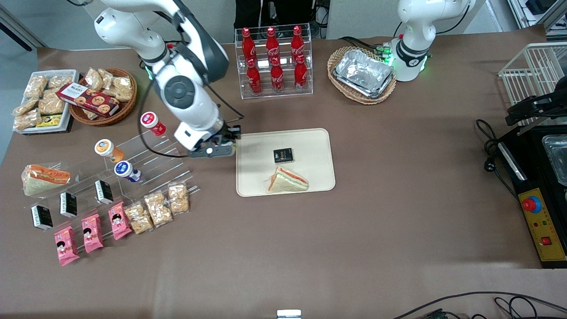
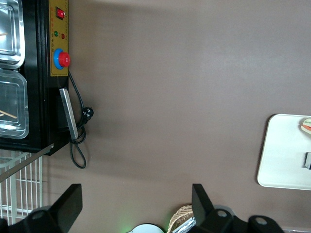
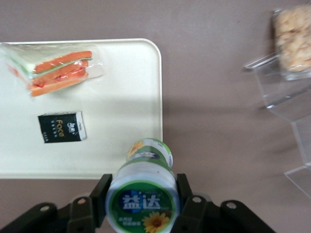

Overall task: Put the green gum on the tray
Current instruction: 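Carry the held gum bottle over to the cream tray, then lower the gum bottle onto the tray and open the right gripper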

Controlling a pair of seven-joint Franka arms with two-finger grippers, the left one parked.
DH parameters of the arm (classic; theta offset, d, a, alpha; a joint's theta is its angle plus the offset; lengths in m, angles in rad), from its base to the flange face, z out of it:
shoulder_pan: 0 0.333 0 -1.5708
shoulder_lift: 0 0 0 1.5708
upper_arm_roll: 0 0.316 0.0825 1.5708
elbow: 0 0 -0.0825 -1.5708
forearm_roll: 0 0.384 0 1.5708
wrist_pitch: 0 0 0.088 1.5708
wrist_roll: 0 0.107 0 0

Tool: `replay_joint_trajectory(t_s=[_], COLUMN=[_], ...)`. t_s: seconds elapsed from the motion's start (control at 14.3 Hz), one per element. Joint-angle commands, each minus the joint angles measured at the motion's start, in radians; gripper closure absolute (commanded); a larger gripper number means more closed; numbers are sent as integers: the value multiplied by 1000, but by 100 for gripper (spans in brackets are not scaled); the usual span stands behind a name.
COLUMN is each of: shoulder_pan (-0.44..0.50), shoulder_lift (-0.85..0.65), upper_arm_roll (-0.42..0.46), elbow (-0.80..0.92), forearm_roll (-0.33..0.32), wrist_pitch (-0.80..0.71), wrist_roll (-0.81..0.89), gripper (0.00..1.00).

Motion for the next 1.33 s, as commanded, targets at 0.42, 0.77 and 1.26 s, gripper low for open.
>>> replay_joint_trajectory(t_s=[0.42,0.77,1.26], shoulder_pan=[118,145,151], shoulder_lift=[176,214,248], upper_arm_roll=[-11,-11,-10], elbow=[-104,-108,-106], forearm_roll=[76,112,147], wrist_pitch=[323,370,421], wrist_roll=[55,56,56], gripper=[83,83,62])
